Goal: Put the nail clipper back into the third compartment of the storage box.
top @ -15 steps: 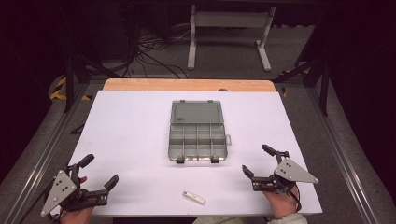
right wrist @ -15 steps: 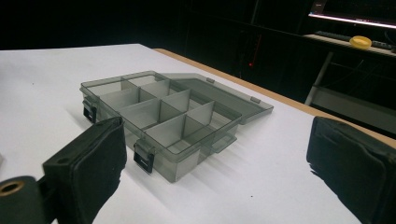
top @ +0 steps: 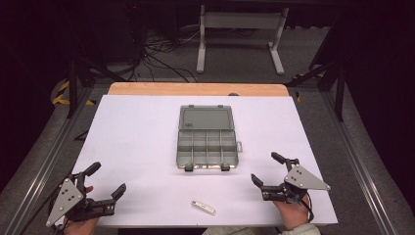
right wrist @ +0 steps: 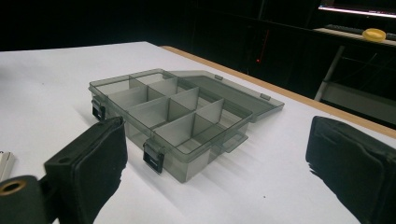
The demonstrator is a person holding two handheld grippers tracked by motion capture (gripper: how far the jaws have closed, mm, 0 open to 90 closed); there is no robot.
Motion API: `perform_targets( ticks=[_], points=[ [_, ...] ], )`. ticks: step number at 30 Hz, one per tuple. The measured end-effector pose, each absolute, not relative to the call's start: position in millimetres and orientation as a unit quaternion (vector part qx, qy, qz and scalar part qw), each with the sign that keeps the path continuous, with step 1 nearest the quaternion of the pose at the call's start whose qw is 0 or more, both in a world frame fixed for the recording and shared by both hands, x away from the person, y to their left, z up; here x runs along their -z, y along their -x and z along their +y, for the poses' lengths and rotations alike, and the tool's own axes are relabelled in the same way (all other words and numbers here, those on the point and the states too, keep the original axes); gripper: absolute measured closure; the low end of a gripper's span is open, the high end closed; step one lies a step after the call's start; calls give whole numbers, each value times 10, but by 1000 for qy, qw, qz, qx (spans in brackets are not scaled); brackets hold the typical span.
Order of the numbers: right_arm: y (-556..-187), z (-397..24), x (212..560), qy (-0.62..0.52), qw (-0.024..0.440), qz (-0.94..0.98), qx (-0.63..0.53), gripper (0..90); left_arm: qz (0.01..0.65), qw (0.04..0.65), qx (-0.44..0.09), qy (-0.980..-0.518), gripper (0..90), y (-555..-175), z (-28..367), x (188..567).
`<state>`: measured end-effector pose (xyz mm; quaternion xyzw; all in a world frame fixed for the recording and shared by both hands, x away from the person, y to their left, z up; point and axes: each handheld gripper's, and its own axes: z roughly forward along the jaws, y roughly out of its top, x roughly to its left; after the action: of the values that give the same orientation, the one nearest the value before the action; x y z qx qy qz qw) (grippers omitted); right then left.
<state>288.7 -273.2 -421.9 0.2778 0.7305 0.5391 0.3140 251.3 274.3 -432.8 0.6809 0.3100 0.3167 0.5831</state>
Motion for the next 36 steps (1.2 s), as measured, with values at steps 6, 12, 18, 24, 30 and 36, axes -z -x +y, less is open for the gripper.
perform_targets(
  ticks=[6, 12, 18, 24, 30, 36],
  points=[
    [-2891, -2712, 4208, -273, 316, 734, -536, 63, 312, 586, -313, -679, 14, -2514, 2753, 4331],
    [-2915, -2699, 4191, -272, 300, 735, -543, 64, 312, 584, -313, -681, 12, -2515, 2739, 4336],
    [-2937, -2568, 4150, -265, 282, 743, -546, 71, 314, 583, -312, -682, 12, -2515, 2744, 4337],
    [-3022, -2384, 4047, -260, 261, 749, -551, 80, 314, 582, -310, -683, 12, -2516, 2742, 4338],
    [-3083, -2238, 3991, -250, 252, 753, -554, 80, 312, 582, -309, -684, 12, -2518, 2740, 4339],
    [-3130, -2076, 3932, -237, 241, 757, -559, 80, 312, 582, -310, -684, 12, -2518, 2738, 4340]
  ],
)
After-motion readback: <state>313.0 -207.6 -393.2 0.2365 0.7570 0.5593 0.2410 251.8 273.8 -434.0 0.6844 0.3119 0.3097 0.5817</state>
